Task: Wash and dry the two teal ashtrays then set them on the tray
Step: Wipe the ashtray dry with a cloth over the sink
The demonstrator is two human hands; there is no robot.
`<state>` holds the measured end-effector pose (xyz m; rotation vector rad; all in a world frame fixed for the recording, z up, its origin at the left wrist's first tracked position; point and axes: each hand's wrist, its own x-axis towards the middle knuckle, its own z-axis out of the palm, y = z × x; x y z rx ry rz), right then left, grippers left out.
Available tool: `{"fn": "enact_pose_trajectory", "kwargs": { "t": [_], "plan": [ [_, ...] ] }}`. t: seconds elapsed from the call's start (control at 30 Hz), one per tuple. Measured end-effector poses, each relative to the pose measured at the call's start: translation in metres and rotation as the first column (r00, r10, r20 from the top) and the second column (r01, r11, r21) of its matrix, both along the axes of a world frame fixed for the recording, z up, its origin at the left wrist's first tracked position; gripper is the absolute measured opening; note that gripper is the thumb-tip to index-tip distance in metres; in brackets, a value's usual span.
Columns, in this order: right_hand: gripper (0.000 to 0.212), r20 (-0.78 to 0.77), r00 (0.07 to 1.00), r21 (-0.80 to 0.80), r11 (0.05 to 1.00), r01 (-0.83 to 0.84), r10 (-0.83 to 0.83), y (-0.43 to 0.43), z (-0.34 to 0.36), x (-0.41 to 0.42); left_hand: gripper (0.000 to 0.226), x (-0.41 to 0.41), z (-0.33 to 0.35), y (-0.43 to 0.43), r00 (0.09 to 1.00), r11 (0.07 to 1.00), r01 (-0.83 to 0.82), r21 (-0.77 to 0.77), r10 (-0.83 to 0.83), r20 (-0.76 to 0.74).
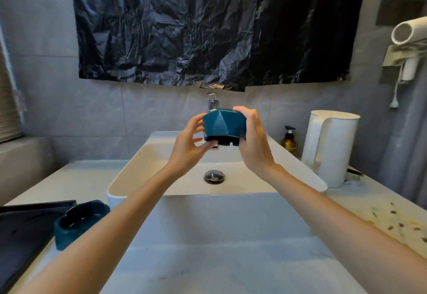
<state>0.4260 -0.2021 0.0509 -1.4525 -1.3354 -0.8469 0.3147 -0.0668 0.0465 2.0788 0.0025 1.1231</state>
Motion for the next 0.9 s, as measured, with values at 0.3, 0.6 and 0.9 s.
{"fn": "enact_pose_trajectory", "kwargs": {
  "t": [0.3,0.6,0.9],
  "plan": [
    [0.049,-0.014,1.000,-0.069,0.998,0.002,-0.003,-0.003,0.002,0.005,0.063,-0.001,0.000,0.001,1.000,1.000,0.023,0.012,-0.023,-0.022],
    [0.020,-0.675,0.732,-0.213,0.974,-0.072,-0.094,-0.002,0.039,0.002,0.039,0.002,0.005,-0.008,0.894,0.792,0.249,-0.558,-0.410,-0.182],
    [0.037,-0.899,0.411,-0.300,0.894,-0.332,-0.149,-0.035,0.045,0.003,0.042,0.028,0.003,-0.036,0.910,0.562,0.050,-0.826,-0.366,-0.194]
  ]
}}
